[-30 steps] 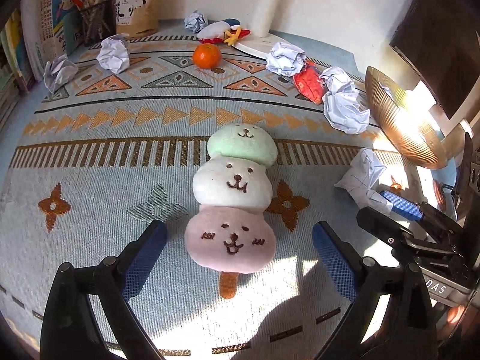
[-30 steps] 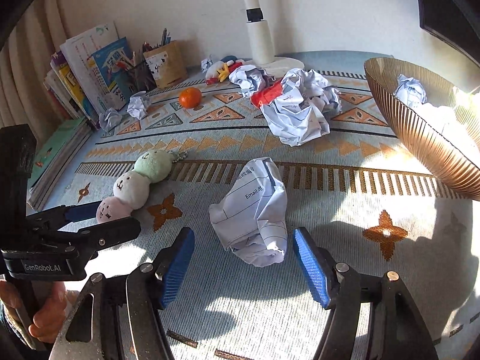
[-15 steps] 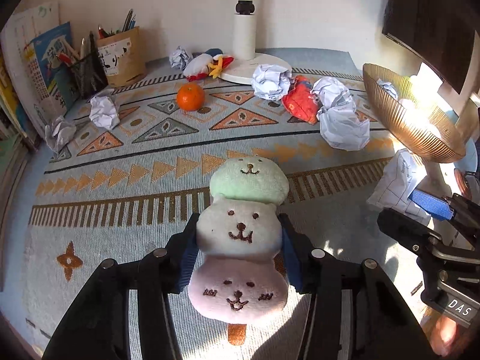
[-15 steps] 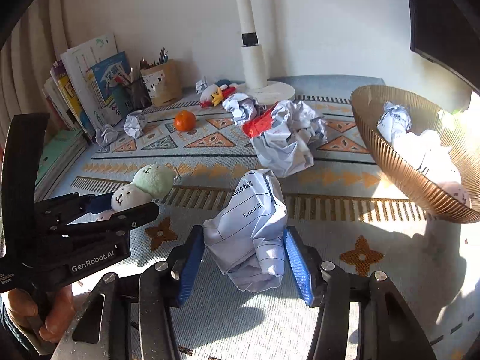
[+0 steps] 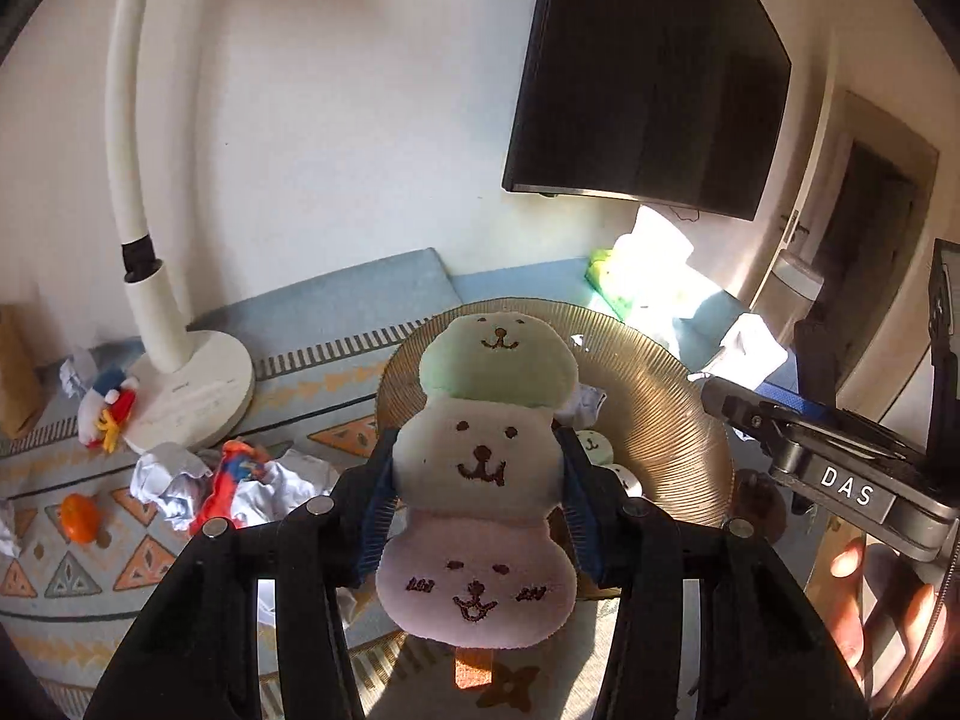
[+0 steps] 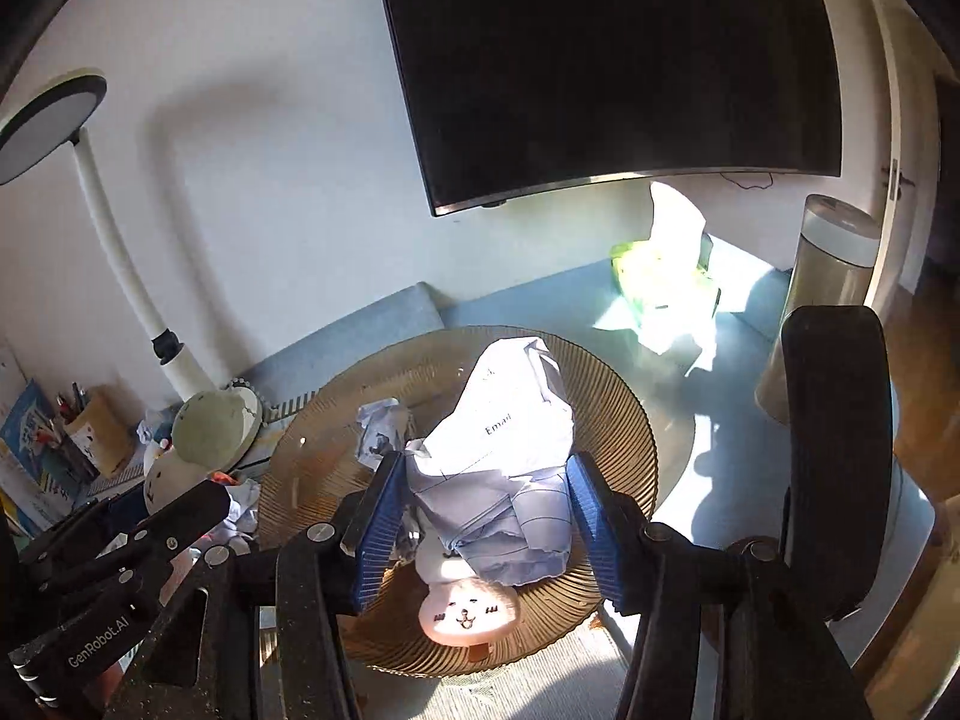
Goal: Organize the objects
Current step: 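Carry the plush and Email paper ball into the bowl and release both, then grasp a white paper ball with the left tool while the right tool grasps another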
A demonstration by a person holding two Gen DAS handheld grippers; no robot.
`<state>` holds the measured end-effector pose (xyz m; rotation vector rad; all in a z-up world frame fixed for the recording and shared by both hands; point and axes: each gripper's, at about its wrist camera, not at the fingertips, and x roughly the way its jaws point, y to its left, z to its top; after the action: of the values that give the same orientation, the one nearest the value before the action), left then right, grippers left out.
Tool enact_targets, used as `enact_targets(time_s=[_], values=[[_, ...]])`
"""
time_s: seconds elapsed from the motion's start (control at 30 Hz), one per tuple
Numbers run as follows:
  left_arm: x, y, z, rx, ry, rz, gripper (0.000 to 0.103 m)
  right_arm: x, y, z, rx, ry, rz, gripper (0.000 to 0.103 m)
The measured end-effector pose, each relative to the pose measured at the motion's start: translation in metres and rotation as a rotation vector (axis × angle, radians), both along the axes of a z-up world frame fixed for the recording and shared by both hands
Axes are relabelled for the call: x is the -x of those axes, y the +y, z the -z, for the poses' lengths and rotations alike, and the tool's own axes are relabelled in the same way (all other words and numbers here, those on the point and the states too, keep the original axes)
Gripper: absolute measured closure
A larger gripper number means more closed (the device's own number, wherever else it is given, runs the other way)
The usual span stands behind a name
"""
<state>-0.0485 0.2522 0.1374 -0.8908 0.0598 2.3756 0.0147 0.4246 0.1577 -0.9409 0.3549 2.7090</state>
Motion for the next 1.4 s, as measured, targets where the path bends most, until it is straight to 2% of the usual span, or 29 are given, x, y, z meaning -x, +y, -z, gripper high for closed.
enact_targets(time_s=[0.07, 0.1, 0.13, 0.2, 0.4, 0.57, 0.73, 0.83, 0.87, 1.03, 1.23, 1.4], values=[[0.006, 0.015, 0.009, 0.013, -0.001, 0.009, 0.054, 0.007, 0.010, 0.006, 0.008, -0.013, 0.010, 0.046], [0.010, 0.021, 0.014, 0.017, -0.008, 0.018, 0.049, 0.010, 0.015, 0.008, 0.020, -0.014, 0.017, 0.044], [0.014, 0.026, 0.018, 0.023, -0.019, 0.024, 0.033, 0.013, 0.020, 0.009, 0.032, -0.014, 0.020, 0.035], [0.018, 0.029, 0.024, 0.020, -0.035, 0.019, 0.012, 0.015, 0.026, 0.011, 0.037, -0.015, 0.025, 0.035], [0.016, -0.010, 0.026, -0.052, -0.111, -0.014, 0.011, 0.003, 0.014, 0.017, 0.051, -0.015, -0.033, 0.035], [-0.006, -0.068, 0.017, -0.068, -0.104, -0.111, 0.011, -0.005, -0.041, 0.018, 0.082, -0.008, -0.169, 0.035], [-0.044, -0.149, 0.008, -0.048, -0.024, -0.274, 0.010, -0.022, -0.115, 0.018, 0.081, 0.032, -0.339, 0.035], [-0.063, -0.200, 0.013, -0.031, 0.027, -0.424, 0.001, -0.025, -0.155, 0.025, 0.081, 0.040, -0.432, 0.035], [-0.067, -0.215, 0.017, -0.030, 0.037, -0.467, 0.001, -0.024, -0.167, 0.030, 0.077, 0.036, -0.455, 0.035], [-0.067, -0.273, 0.052, 0.016, 0.004, -0.619, 0.001, -0.014, -0.209, 0.069, 0.103, 0.004, -0.535, 0.035], [-0.061, -0.300, 0.086, 0.026, -0.031, -0.694, 0.001, -0.003, -0.231, 0.108, 0.070, -0.052, -0.558, 0.035], [-0.060, -0.302, 0.090, 0.012, -0.053, -0.704, 0.001, 0.000, -0.243, 0.118, -0.005, -0.085, -0.554, 0.035]])
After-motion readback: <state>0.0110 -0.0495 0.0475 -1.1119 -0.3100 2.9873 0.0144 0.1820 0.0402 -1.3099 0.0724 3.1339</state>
